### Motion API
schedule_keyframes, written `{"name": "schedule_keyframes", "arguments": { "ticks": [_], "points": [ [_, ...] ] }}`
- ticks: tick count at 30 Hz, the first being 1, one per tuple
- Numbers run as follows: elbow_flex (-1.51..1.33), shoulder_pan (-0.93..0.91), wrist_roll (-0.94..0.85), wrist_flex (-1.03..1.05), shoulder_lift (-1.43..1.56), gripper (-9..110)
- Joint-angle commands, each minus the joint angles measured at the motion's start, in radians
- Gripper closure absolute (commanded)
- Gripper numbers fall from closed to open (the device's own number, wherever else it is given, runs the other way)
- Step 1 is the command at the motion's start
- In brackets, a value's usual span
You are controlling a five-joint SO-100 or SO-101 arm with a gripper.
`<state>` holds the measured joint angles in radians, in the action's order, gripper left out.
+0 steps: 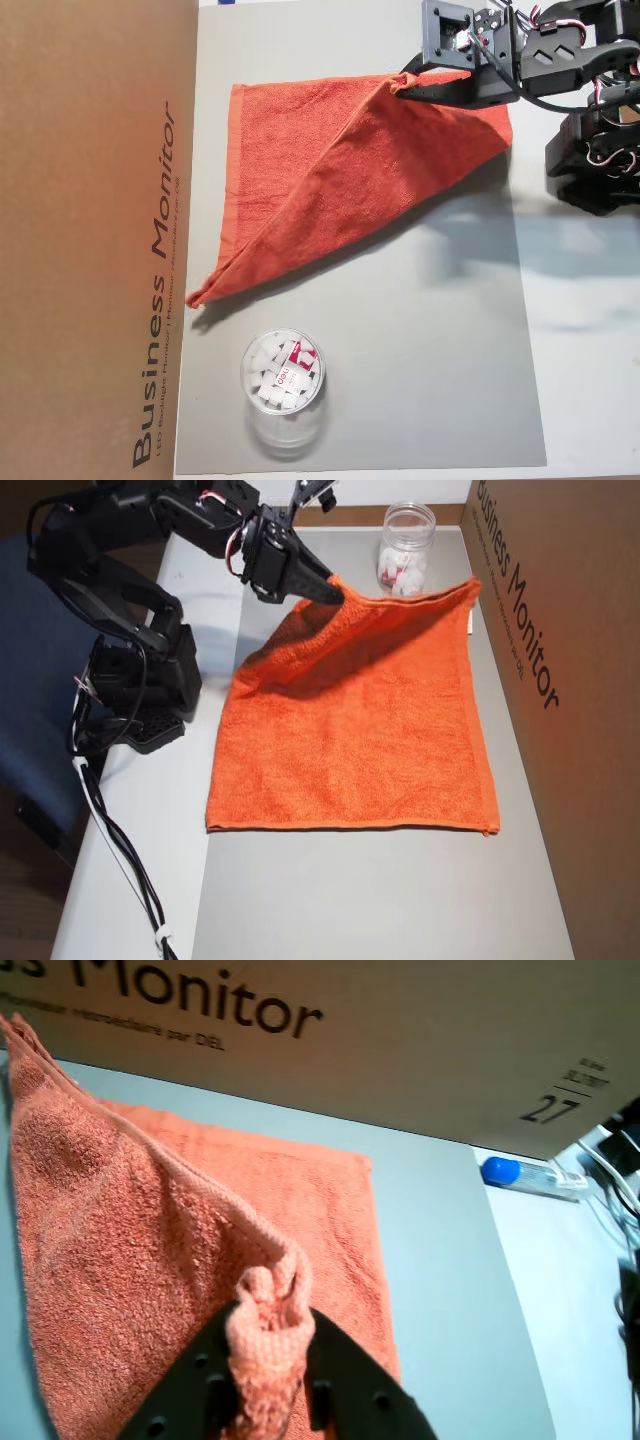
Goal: Fold the blanket.
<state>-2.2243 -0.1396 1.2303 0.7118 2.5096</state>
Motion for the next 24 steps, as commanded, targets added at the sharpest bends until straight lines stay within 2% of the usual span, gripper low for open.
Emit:
{"name": "schedule_keyframes", "arguments": {
  "ticks": [1,4,14,24],
  "points": [
    [0.043,-0.025,0.008,-0.018,-0.017,102],
    [0.061,-0.025,0.008,-0.025,-0.061,102],
    [0.094,-0.008,-0.008,-0.281,-0.281,102],
    [0.301,-0.008,-0.008,-0.351,-0.535,102]
  ]
}}
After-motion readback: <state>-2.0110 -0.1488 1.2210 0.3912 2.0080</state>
